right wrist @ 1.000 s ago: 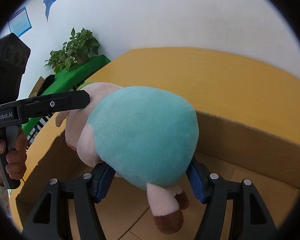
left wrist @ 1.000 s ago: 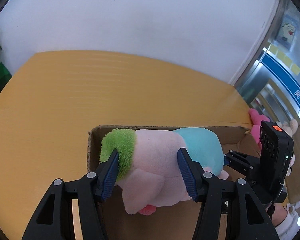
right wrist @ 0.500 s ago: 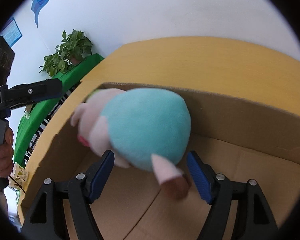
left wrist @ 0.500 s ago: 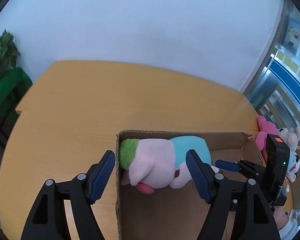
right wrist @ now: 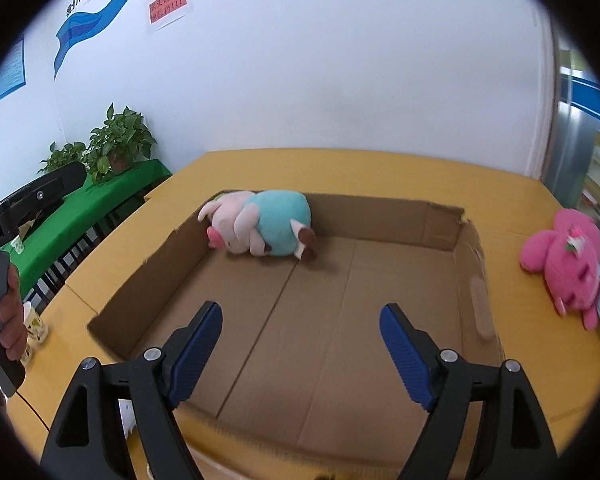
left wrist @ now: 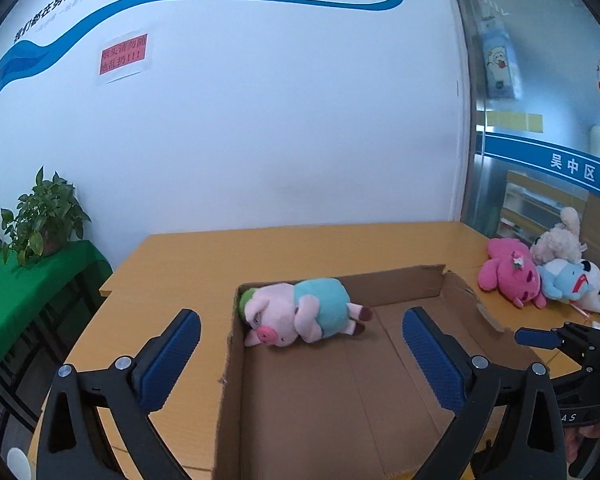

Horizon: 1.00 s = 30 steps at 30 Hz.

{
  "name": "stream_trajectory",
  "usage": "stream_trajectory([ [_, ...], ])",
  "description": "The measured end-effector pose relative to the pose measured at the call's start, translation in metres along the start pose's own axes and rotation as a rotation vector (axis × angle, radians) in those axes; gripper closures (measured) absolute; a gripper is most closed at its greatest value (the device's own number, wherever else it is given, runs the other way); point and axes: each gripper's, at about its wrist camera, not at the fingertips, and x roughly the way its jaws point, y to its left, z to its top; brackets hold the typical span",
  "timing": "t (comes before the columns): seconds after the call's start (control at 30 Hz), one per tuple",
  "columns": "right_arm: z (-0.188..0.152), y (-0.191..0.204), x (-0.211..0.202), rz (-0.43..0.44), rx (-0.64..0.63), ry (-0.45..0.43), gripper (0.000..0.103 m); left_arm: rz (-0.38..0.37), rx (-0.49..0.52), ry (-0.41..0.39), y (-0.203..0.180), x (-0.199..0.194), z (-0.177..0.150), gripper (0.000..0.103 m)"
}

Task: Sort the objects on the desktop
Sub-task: 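Move the right gripper to the black sunglasses and grasp them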

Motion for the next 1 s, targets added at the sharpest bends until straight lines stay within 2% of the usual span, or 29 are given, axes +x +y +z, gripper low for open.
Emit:
stream_trajectory([
  [0.17,-0.046,-0.011,-0.033,-0.051,0.005,0.0,0.022,-0.001,0.036,0.028,-0.026,-0.021,-0.036,0.001],
  [0.3,-0.073,-0.022,-0.055,-0.043,0.018,0.019,0.022,-0.081,-0.001,0.085,-0.041,-0.032,-0.058,0.001],
  [0.47,-0.118,-0.027,-0.081,0.061,-0.011,0.062,0.022,-0.129,-0.01,0.139,-0.051,-0.042,-0.081,0.001],
  [0.67,-0.166,-0.008,-0.056,0.083,-0.068,0.171,0.023,-0.167,-0.027,0.254,-0.058,-0.028,-0.122,0.001],
  [0.9,-0.182,0.011,-0.023,0.039,-0.174,0.242,0.025,-0.212,-0.032,0.317,-0.074,-0.011,-0.14,0.001],
  [1.0,-0.187,0.006,-0.014,0.001,-0.165,0.27,0.036,-0.24,-0.02,0.332,-0.085,-0.005,-0.141,0.001],
])
